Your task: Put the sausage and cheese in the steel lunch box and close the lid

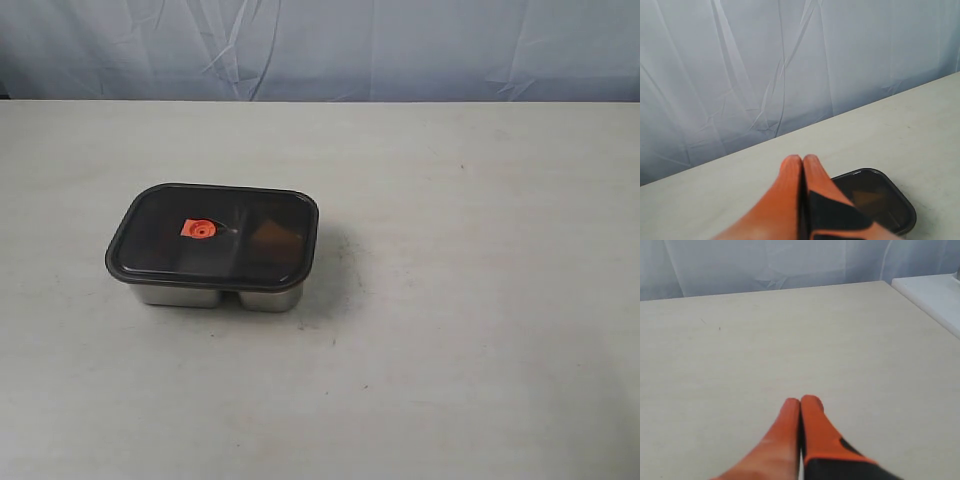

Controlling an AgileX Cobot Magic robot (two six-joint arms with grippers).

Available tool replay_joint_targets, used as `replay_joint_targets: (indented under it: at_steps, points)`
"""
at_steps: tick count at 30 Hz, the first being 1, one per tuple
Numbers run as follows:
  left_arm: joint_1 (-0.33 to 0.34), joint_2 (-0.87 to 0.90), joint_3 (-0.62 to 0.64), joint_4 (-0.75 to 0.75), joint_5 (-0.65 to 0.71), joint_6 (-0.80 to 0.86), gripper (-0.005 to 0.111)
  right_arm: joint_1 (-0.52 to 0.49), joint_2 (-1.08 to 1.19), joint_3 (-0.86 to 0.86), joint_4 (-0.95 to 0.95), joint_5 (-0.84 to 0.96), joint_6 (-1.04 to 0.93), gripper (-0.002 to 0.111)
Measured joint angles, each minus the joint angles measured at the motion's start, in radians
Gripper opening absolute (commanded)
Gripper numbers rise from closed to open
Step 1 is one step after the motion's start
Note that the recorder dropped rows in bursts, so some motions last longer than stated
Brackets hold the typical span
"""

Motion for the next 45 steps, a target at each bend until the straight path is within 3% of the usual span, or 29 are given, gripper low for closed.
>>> replay_joint_targets:
  at_steps: [27,32,37,45]
  points:
    - [0.000,-0.002,0.016,0.051,-0.007,0.000,0.000,0.000,0.000,0.002,0.083,-0.017,-0.002,-0.001]
    - [0.000,-0.049,0.141,0.246,-0.159,0.000,0.000,0.000,0.000,0.002,0.083,-0.017,-0.002,-0.001]
    - [0.000,-0.151,0.339,0.270,-0.333,-0.018,0.000,0.000,0.000,0.002,0.083,-0.017,-0.002,-0.001]
    - [0.000,-0.304,0.559,0.348,-0.415,-0.118,0.000,0.000,0.000,0.002,0.083,-0.017,-0.002,-0.001]
